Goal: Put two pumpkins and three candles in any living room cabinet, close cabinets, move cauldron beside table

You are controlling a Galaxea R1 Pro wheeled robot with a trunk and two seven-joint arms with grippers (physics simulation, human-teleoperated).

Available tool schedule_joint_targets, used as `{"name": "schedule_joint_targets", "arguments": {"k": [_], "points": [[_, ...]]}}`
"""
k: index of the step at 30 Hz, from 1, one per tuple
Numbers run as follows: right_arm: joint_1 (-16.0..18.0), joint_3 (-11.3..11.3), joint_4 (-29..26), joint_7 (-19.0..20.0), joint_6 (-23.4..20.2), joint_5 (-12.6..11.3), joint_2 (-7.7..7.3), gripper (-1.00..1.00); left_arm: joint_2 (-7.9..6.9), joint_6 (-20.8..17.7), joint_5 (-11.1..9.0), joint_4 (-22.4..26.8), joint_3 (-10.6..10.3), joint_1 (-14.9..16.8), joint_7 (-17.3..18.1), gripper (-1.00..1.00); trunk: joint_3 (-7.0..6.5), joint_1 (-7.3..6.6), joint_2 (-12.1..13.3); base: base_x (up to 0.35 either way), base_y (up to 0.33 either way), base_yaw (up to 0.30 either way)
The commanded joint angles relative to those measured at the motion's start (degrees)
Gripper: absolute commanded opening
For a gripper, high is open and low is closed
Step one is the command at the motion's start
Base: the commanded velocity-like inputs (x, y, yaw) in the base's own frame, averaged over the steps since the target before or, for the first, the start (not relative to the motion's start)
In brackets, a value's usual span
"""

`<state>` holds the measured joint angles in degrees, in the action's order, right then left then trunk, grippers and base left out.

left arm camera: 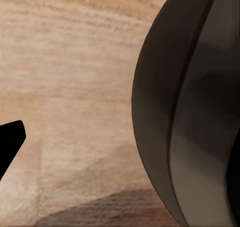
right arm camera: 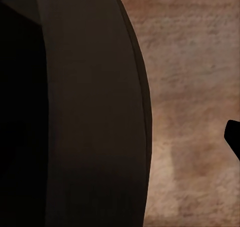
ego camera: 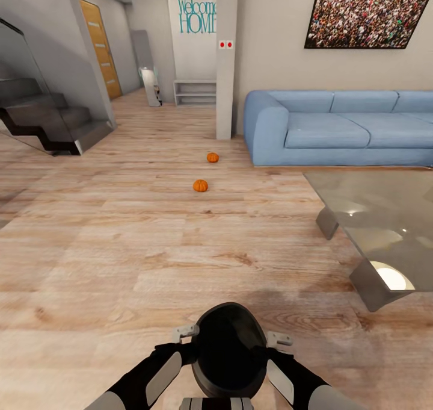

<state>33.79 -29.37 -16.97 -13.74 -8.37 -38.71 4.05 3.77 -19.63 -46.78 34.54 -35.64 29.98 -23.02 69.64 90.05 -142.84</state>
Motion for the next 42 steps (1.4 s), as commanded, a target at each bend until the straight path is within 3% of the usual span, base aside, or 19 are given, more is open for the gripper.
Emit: {"name": "schedule_joint_targets", "arguments": {"k": [1, 9, 13, 42], "points": [[-0.04, -0.43, 0.01, -0.52, -0.41, -0.14, -0.06, 1.0, -0.08, -0.23, 0.9, 0.08, -0.2, 0.08, -0.71, 1.0, 0.04, 1.4, 0.0, 0.0, 0.0, 0.0], [-0.04, -0.43, 0.01, -0.52, -0.41, -0.14, -0.09, 1.0, -0.08, 0.01, 0.9, -0.64, -0.28, 0.08, -0.71, 1.0, 0.04, 1.4, 0.0, 0.0, 0.0, 0.0], [-0.04, -0.43, 0.01, -0.51, -0.41, -0.14, -0.08, 1.0, -0.08, 0.03, 0.9, -0.72, -0.3, 0.08, -0.71, 1.0, 0.89, 1.7, -0.44, 0.0, 0.0, 0.0], [-0.06, -0.43, 0.01, -0.5, -0.41, -0.16, -0.08, 1.0, -0.08, 2.05, 0.98, -0.7, -0.39, 0.08, -0.71, 1.0, 0.89, 1.7, -0.44, -0.043, -0.039, 0.0]]}}
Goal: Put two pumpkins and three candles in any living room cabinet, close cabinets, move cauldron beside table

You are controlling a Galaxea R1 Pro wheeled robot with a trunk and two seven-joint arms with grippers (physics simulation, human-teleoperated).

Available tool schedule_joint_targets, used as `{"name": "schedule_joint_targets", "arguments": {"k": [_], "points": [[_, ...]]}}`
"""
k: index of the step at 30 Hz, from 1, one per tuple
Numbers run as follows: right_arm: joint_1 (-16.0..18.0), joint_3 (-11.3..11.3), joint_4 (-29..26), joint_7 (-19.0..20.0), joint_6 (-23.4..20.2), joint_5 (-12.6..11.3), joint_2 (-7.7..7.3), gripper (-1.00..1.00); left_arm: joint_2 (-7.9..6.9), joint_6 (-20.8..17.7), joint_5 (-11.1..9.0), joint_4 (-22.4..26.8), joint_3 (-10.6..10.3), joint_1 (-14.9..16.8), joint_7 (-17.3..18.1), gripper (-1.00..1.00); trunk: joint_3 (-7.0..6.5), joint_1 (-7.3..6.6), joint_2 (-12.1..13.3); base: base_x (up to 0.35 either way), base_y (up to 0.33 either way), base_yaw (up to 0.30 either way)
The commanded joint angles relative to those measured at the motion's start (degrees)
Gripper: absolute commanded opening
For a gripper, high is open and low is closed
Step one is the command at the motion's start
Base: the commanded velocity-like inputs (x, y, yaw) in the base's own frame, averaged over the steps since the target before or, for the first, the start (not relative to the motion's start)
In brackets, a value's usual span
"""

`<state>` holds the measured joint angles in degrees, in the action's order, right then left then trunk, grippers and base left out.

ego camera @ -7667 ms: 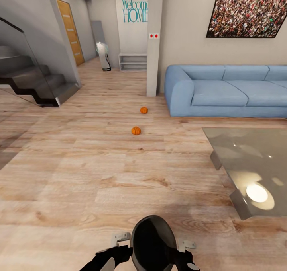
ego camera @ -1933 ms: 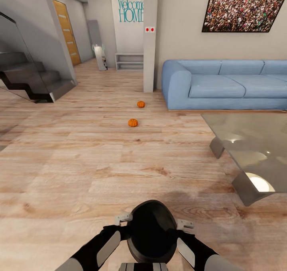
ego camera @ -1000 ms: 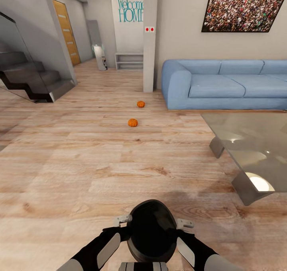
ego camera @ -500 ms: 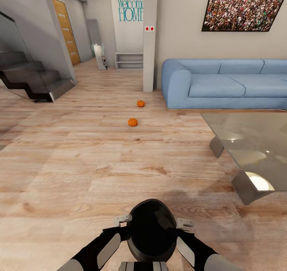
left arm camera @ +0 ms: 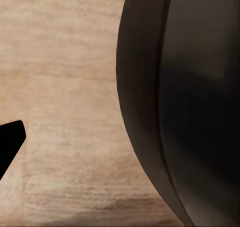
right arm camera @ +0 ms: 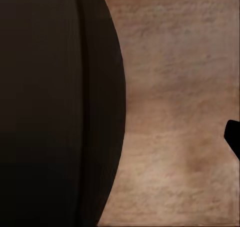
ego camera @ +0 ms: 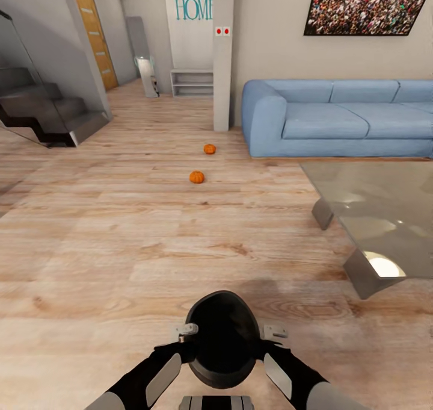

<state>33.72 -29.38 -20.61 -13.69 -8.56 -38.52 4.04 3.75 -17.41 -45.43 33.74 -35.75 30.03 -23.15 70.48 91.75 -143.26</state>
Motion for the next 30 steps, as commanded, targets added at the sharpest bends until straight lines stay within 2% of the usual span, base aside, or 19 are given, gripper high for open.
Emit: {"name": "schedule_joint_targets", "arguments": {"k": [1, 30], "points": [[0.02, -0.42, 3.65, -0.55, -0.23, -0.34, -0.08, 1.0, -0.06, -0.17, -0.36, 0.1, -0.28, 0.03, -0.58, 1.0, 0.05, 0.0, -0.02, -0.002, -0.163, 0.0], [0.03, -0.42, 3.65, -0.55, -0.23, -0.38, 0.0, 1.0, -0.14, -0.08, -0.36, 0.1, -0.28, 0.03, -0.58, 1.0, 0.05, 0.0, -0.02, 0.01, -0.01, 0.0]]}}
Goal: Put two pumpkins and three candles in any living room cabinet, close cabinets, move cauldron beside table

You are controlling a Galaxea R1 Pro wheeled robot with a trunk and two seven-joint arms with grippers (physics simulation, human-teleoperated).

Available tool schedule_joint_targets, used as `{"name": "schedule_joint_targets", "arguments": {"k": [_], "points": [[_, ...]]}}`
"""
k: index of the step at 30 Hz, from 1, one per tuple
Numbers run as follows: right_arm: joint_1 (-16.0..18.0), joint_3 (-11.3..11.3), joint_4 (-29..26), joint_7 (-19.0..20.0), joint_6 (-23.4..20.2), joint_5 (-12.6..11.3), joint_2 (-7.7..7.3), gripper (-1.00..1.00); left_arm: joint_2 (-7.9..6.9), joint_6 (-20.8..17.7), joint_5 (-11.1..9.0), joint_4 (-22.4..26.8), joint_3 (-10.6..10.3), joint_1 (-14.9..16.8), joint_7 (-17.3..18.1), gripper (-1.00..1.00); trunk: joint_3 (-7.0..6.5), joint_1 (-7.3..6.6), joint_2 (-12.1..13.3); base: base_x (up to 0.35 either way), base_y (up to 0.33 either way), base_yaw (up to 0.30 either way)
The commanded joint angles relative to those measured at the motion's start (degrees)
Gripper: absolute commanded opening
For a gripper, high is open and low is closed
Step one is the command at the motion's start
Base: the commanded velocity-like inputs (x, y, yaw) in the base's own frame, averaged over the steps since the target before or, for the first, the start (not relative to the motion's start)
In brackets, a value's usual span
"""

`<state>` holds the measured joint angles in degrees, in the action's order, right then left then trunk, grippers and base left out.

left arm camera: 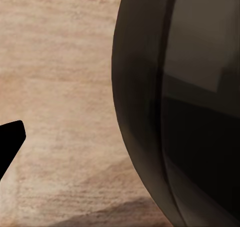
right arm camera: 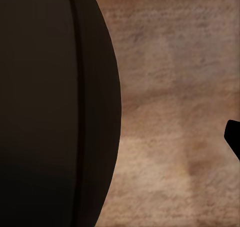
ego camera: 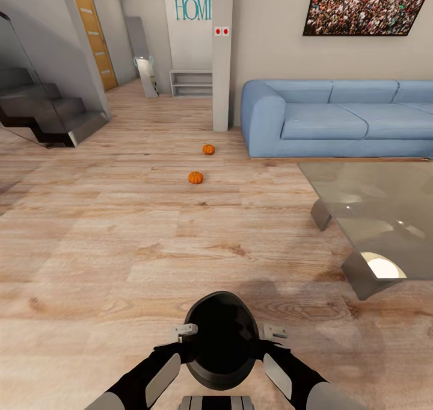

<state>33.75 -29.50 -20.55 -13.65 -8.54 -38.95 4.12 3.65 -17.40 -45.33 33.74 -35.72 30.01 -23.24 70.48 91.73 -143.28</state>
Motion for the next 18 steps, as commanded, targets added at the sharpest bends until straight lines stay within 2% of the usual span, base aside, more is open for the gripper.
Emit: {"name": "schedule_joint_targets", "arguments": {"k": [1, 17, 18], "points": [[0.0, -0.29, 3.59, -0.58, -0.25, 0.05, -0.08, 1.0, -0.02, -0.09, -0.46, 0.09, -0.31, 0.05, -0.49, 1.0, 0.05, 0.02, 0.0, 0.0, 0.0, 0.0], [0.0, -0.29, 3.59, -0.5, -0.23, 0.08, -0.08, 1.0, -0.03, -0.09, -0.46, 0.09, -0.32, 0.05, -0.49, 1.0, 0.05, 0.02, 0.0, 0.0, 0.0, 0.0], [0.0, -0.29, 3.59, -0.5, -0.22, 0.07, -0.08, -1.0, -0.04, -0.09, -0.46, 0.09, -0.32, 0.05, -0.49, 1.0, 0.05, 0.02, 0.0, 0.0, 0.0, 0.0]]}}
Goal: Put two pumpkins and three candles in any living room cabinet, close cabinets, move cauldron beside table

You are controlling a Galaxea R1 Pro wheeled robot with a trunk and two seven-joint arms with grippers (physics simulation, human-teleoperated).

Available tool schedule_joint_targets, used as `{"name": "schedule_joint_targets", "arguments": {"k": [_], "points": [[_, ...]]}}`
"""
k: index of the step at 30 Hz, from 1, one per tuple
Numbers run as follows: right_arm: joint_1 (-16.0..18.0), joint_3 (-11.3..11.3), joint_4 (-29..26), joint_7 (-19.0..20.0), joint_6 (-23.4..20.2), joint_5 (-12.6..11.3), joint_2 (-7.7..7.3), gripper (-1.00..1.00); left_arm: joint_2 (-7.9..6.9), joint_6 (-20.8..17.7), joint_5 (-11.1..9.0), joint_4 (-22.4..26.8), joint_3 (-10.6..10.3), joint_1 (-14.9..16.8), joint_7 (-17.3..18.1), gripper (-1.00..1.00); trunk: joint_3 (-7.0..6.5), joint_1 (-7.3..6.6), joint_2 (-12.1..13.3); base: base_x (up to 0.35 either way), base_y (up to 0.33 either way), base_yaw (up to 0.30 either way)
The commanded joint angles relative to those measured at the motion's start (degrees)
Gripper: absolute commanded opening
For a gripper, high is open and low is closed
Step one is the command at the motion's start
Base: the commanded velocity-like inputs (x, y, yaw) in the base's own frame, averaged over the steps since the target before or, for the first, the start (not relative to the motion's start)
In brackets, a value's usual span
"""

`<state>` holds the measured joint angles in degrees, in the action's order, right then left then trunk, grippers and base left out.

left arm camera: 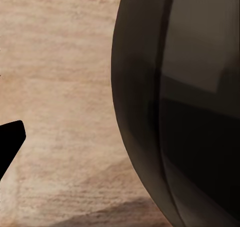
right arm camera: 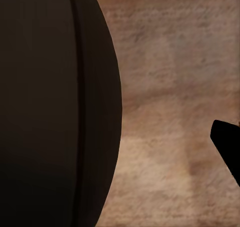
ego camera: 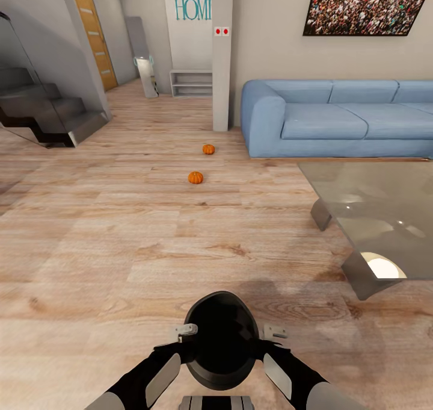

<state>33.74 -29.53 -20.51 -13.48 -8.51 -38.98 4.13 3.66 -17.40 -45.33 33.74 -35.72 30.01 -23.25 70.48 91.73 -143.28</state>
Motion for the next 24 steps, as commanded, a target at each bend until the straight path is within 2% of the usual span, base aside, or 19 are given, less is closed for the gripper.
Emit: {"name": "schedule_joint_targets", "arguments": {"k": [1, 6, 7, 24], "points": [[0.01, -0.26, 3.55, -0.67, -0.22, 0.08, -0.08, -1.0, -0.05, -0.09, -0.47, 0.1, -0.31, 0.05, -0.49, 1.0, 0.05, 0.02, 0.0, 0.0, 0.0, 0.0], [0.01, -0.26, 3.55, -0.67, -0.19, 0.05, -0.08, -1.0, -0.06, -0.09, -0.47, 0.1, -0.31, 0.05, -0.49, 1.0, 0.05, 0.02, 0.0, 0.0, 0.0, 0.0], [0.01, -0.26, 3.55, -0.67, -0.19, 0.04, -0.08, -1.0, -0.06, -0.09, -0.47, 0.1, -0.31, 0.05, -0.49, -1.0, 0.05, 0.02, 0.0, 0.0, 0.0, 0.0], [0.01, -0.26, 3.55, -0.67, -0.27, 0.05, -0.03, -1.0, -0.14, -0.09, -0.55, 0.3, -0.24, 0.05, -0.49, -1.0, 0.05, 0.02, 0.0, 0.0, 0.0, 0.0]]}}
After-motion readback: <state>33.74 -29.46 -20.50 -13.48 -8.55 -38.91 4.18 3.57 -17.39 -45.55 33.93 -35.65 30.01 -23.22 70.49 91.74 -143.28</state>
